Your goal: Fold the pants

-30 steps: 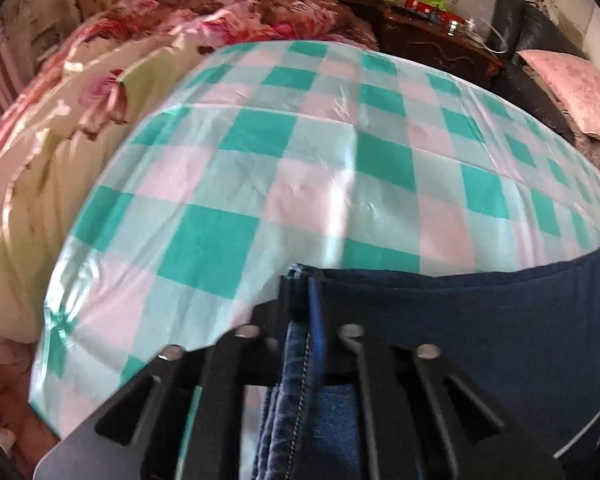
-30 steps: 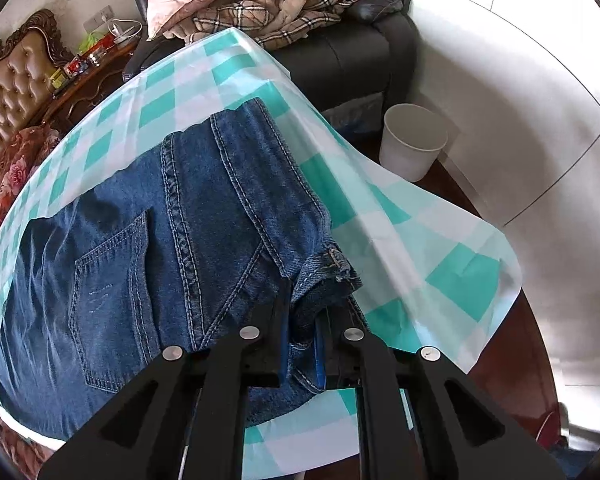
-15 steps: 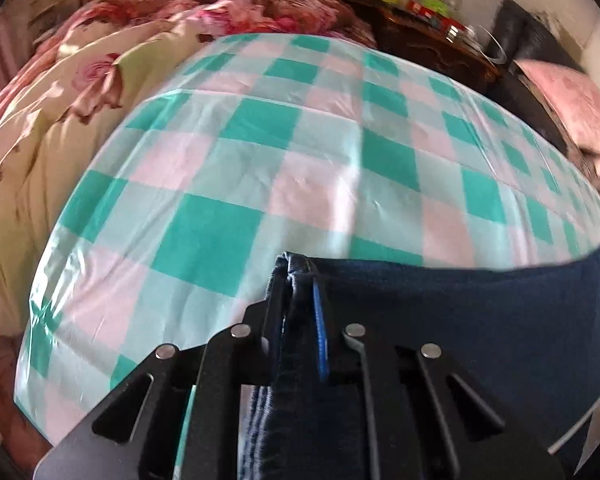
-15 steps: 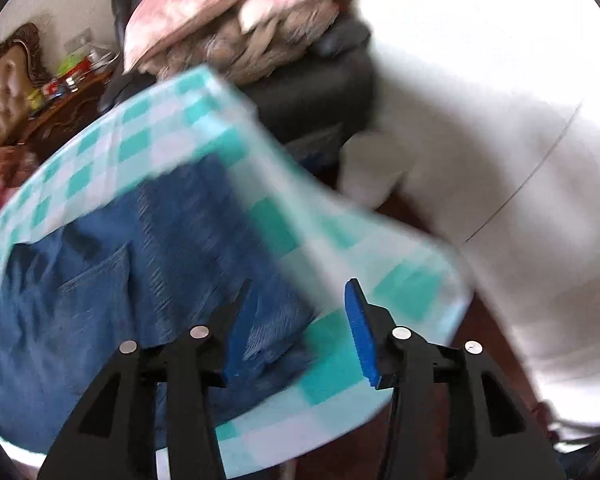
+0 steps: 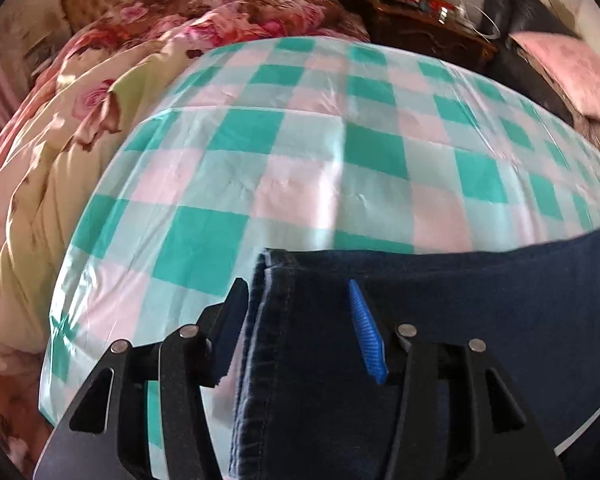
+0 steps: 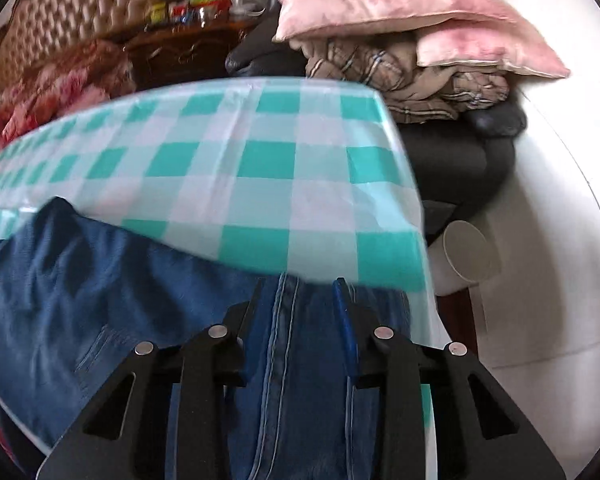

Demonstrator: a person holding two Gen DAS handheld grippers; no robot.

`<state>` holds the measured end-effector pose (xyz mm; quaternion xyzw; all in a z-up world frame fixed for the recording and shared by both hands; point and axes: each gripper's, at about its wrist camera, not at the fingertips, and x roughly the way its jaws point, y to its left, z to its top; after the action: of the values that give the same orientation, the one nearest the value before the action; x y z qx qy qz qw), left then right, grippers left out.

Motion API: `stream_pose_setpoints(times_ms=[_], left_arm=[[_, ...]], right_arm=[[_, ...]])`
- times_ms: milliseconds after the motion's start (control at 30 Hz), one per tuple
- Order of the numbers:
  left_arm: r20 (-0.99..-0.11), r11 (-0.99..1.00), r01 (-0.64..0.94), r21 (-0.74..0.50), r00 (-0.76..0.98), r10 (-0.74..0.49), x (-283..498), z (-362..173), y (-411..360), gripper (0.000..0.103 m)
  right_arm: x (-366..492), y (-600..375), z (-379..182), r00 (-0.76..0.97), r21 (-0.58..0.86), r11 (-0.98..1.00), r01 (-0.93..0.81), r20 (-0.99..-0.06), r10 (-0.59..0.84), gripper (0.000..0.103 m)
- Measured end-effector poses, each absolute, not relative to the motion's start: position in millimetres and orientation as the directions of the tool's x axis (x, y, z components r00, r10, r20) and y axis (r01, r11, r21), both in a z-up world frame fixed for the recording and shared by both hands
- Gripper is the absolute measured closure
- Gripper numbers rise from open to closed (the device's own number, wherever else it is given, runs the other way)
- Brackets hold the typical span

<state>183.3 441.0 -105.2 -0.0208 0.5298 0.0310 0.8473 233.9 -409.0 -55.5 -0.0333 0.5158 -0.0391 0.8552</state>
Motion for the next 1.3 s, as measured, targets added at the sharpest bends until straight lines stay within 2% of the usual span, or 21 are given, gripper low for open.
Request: stream_pose_setpoints(times_ms=[33,67,100,167,300,367,433,500,567,633,667,733,767,867,967,1067,1133,1167,1200,1267,1300], left_arm=[[-0.903,0.997,-0.076,0.030,0.425,0.059,185,-107,440,0.091],[-0.907,0.994,-0.078,0.080,0.408,0.105,190,-110,441,0.090],[-0.911,0.994,-0.091,0.053,0.403,0.086,193,-109,446,0.090],[-0.911,0.991,-0.137,0.000,0.409,0.056,193,-109,457,0.090],[-0.904,0.983,-0.182,-0.035,0.424,0.047,191,-112,461,0.090],[-0.903,0.977,-0.207,-0.056,0.428,0.039,190,-111,464,0.090],[-0.902,0.977,-0.211,-0.027,0.426,0.067,188,-111,459,0.090],[-0.900,0.974,-0.226,-0.013,0.427,0.087,185,-110,458,0.085],[-0.892,0.957,-0.288,0.022,0.427,0.149,181,-107,461,0.049],[-0.837,0.935,-0.350,0.053,0.495,0.233,169,-85,454,0.052],[-0.798,0.942,-0.333,0.043,0.556,0.233,163,-72,440,0.052],[-0.744,0.974,-0.225,-0.031,0.656,0.127,156,-52,401,0.052],[-0.737,0.994,-0.094,-0.063,0.676,0.017,158,-47,363,0.050],[-0.729,0.979,0.203,-0.034,0.665,-0.163,167,-50,263,0.046],[-0.734,0.930,0.365,-0.034,0.623,-0.271,180,-66,190,0.046],[-0.751,0.883,0.468,-0.040,0.569,-0.335,195,-88,136,0.046],[-0.789,0.877,0.480,0.009,0.543,-0.289,208,-107,124,0.045],[-0.796,0.901,0.432,0.042,0.559,-0.231,217,-114,134,0.037],[-0.791,0.924,0.382,0.031,0.574,-0.211,222,-114,146,0.037],[-0.789,0.966,0.240,0.099,0.610,-0.071,230,-113,170,0.040],[-0.781,0.974,0.210,0.086,0.621,-0.065,231,-109,177,0.040]], right_arm=[[238,-405,-62,0.455,-0.090,0.996,-0.008,-0.887,-0.076,0.072],[244,-396,-76,0.430,-0.171,0.984,-0.053,-0.893,-0.132,0.079],[246,-392,-85,0.426,-0.226,0.972,-0.061,-0.887,-0.179,0.080],[252,-396,-89,0.426,-0.209,0.978,0.000,-0.885,-0.189,0.085],[249,-388,-97,0.469,-0.278,0.959,0.057,-0.840,-0.271,0.085],[249,-391,-97,0.470,-0.261,0.960,0.099,-0.839,-0.277,0.086],[249,-392,-97,0.469,-0.258,0.959,0.119,-0.837,-0.283,0.086],[250,-381,-100,0.468,-0.331,0.937,0.113,-0.814,-0.344,0.086],[252,-373,-103,0.465,-0.391,0.914,0.112,-0.792,-0.396,0.084],[252,-365,-104,0.473,-0.436,0.892,0.117,-0.765,-0.436,0.083],[250,-363,-103,0.484,-0.447,0.887,0.120,-0.753,-0.445,0.083],[244,-363,-97,0.500,-0.432,0.890,0.147,-0.744,-0.443,0.082],[240,-362,-93,0.507,-0.409,0.898,0.165,-0.745,-0.433,0.080],[229,-353,-86,0.550,-0.355,0.920,0.164,-0.741,-0.384,0.077],[228,-346,-98,0.539,-0.416,0.901,0.123,-0.734,-0.412,0.077],[226,-348,-101,0.543,-0.416,0.902,0.116,-0.734,-0.408,0.077],[226,-347,-103,0.544,-0.445,0.889,0.105,-0.723,-0.426,0.076],[226,-347,-105,0.540,-0.467,0.878,0.105,-0.714,-0.444,0.075],[225,-349,-105,0.541,-0.467,0.877,0.109,-0.713,-0.447,0.073],[224,-358,-106,0.535,-0.435,0.891,0.132,-0.726,-0.433,0.067],[223,-362,-105,0.536,-0.406,0.902,0.145,-0.735,-0.416,0.067]])
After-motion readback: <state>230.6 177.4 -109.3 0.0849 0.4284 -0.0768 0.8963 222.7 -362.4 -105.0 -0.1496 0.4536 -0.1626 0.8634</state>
